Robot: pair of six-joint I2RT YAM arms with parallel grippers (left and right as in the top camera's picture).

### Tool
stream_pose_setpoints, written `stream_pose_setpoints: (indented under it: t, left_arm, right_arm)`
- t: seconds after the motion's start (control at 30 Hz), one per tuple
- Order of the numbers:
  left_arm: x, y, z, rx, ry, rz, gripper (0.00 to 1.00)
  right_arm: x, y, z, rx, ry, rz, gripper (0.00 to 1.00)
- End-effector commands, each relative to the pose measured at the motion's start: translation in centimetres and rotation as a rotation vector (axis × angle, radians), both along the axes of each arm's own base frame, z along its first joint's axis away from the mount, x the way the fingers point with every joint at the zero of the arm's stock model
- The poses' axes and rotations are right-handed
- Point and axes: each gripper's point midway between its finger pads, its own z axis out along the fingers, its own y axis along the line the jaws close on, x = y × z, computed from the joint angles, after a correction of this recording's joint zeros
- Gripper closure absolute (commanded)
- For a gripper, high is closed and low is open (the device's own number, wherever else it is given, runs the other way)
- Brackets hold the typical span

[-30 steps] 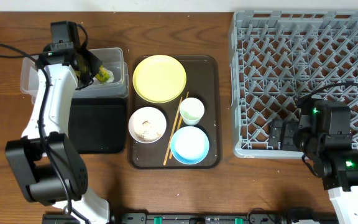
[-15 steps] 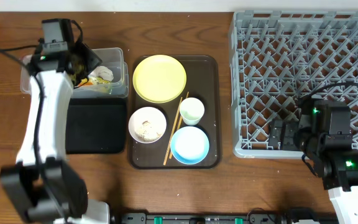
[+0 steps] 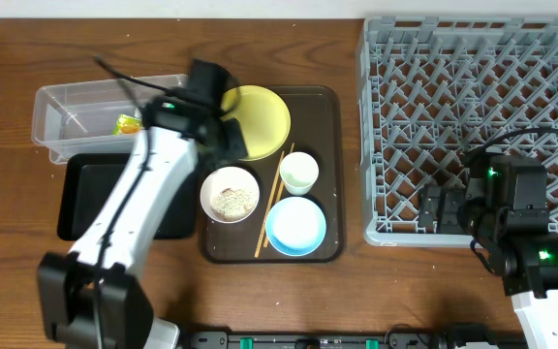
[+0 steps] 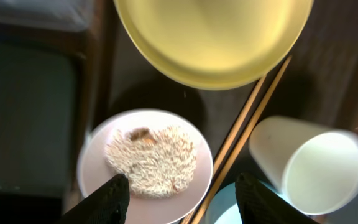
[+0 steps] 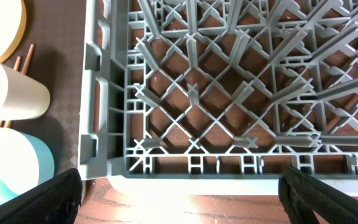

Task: Sort waste into correct bins and load items into the dishwasher rack
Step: 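Reach the left gripper to the white rice bowl and grasp its rim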

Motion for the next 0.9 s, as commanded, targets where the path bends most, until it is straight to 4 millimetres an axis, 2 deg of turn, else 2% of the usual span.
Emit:
stream_pose_setpoints:
  t: [0.0,0.2,0.37,0.43,0.53,0.67,0.77,0.87]
  left_arm:
    - [-1.6,-1.7,-4.0,0.048,0.106,-0.080,0.42]
    - [-2.0,-2.8,-8.2,0.081,0.205,-0.113,0.44]
    - [-2.1,-3.1,-10.8,0.100,0.256,-0.123,0.56]
    - [-2.2,-3.0,-11.3,0.105,0.270,-0.123,0.64]
    - [-2.1,-3.1,-11.7,0.106,0.273,-0.123,0.68]
    - [-2.2,-3.3,-11.7,0.107,0.274,-0.129,0.79]
    - [-2.4,-3.6,-11.7,0.108,0.273,-0.139,0.81]
    - [-2.6,-4.0,-11.7,0.110,0.273,-0.153,0.90]
  right_arm:
    - [0.2,-0.3,0.7,0.004,-0.018,-0.011,0.01]
    - [0.0,-0.3,0.6,0.004,-0.007,-0.011,0.01]
    - [0.0,-0.3,0.6,0.004,-0.005,-0.011,0.01]
    - [0.0,-0.3,0.6,0.004,-0.005,-0.011,0.01]
    - [0.0,-0.3,0.6,0.004,-0.005,-0.011,0.01]
    - [0.0,-0.3,0.6,0.004,-0.005,-0.011,0.01]
    - [0.0,-0.3,0.6,0.004,-0.005,-0.011,0.01]
    - [0.0,-0.3,0.6,0.004,-0.005,-0.011,0.01]
